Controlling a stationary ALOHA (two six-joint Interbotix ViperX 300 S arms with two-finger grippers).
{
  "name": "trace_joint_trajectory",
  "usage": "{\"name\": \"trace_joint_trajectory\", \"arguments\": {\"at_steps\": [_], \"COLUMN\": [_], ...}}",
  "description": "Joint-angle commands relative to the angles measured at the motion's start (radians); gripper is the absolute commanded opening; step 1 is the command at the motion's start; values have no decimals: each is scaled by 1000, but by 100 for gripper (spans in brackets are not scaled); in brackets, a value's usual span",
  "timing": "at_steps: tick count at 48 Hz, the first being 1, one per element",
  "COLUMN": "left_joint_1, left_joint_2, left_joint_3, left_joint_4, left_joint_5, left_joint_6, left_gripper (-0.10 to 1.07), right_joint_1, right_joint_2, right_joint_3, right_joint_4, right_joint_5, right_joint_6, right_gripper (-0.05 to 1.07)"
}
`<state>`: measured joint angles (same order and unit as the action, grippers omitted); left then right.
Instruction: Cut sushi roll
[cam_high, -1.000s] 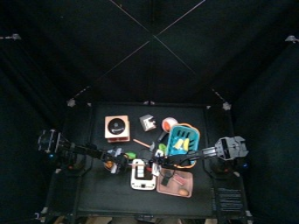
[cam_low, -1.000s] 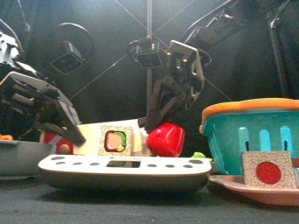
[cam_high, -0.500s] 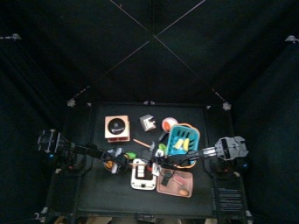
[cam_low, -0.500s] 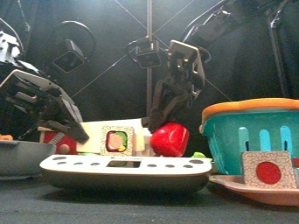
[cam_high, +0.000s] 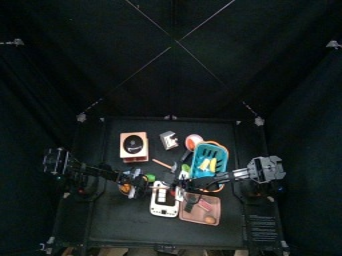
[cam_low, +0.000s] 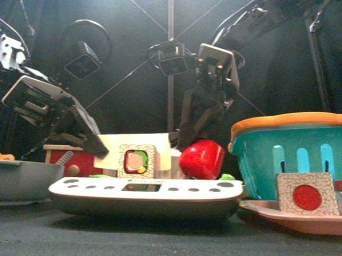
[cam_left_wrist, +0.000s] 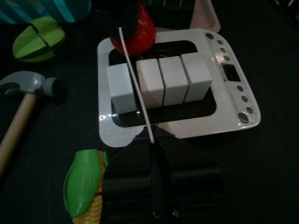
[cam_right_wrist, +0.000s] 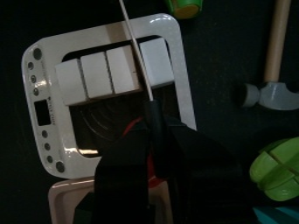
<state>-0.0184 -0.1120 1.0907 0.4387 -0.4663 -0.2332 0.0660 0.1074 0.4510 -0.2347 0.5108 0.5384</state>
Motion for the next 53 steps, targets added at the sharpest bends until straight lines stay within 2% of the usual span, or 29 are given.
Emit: {"name": "trace_joint_trajectory", "arguments": {"at_steps": [1,20,36,46,53], "left_joint_1": [-23,-23,-23,-23,-23], "left_joint_2": [-17,-17,-12,0,11], "left_joint_3": [-8,-17,-18,-18,-18], "left_joint_4": [8,9,8,8,6], "left_joint_5": [-5,-5,-5,-5,-5], "left_joint_6": [3,3,3,3,3], "left_gripper": [35,35,35,35,35], "right_joint_1": [-5,5,5,2,-2], "right_joint_2": [-41,-66,-130,-114,-100], "right_joint_3": [6,18,40,44,58], "right_joint_4": [-3,3,-9,-11,-9], "right_joint_5": [37,86,106,55,60], "right_joint_6": [5,5,6,5,6], "right_gripper": [42,42,42,42,42]}}
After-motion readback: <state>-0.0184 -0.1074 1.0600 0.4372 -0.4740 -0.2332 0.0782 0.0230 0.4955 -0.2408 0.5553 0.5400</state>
